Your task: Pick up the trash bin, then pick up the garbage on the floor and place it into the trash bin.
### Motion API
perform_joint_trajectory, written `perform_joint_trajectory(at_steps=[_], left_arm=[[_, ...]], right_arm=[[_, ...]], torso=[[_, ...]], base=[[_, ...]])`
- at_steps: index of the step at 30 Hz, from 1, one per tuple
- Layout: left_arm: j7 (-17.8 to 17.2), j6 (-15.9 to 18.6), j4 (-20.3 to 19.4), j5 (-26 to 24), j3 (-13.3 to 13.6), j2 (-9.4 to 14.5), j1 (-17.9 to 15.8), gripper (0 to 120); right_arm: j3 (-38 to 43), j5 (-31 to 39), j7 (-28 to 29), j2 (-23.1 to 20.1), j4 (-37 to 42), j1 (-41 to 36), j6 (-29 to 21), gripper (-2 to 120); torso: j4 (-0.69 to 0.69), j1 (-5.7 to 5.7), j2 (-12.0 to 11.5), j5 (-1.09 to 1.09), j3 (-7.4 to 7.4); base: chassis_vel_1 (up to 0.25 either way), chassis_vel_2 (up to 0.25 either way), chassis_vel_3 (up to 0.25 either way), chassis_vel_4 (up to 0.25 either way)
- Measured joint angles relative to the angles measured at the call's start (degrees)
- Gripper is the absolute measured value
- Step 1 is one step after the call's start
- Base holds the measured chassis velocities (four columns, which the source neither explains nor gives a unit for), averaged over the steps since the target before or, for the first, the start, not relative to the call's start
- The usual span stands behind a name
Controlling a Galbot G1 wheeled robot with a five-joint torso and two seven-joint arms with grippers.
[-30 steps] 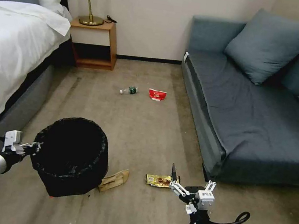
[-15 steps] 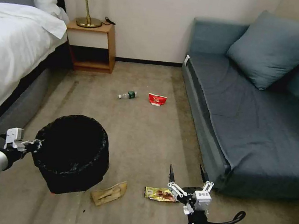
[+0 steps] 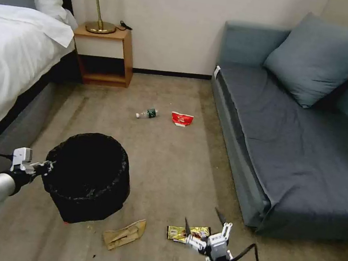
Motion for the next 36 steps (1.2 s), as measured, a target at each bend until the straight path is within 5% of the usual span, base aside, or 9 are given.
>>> perform_joint_trajectory(at_steps=[3,12,36], left_arm=[[0.0,0.0,0.5,0.0,0.4,0.7,-0.6,7],[-0.4,0.0,1.2,0.0,1.2,1.5,-1.6,7],[-1.2,0.0,1.8,0.2,3.4,1.5,-3.1,7]], right_arm=[[-0.5,0.3,-5.7,-6.6,-7.5,6.3,-1.4,100],[-3.8,-10.7,-10.9,-11.6,-22.0,17.0,2.0,100],[-12.7,-19.8,-12.3,-7.9,-43.1,32.4,7.5,98]], torso=[[0.00,0.00,0.0,0.01,0.00],[0.00,0.00,0.0,0.00,0.00],[-0.01,0.00,0.0,-0.01,0.01]], base=[[0.000,0.000,0.000,0.000],[0.000,0.000,0.000,0.000],[0.000,0.000,0.000,0.000]])
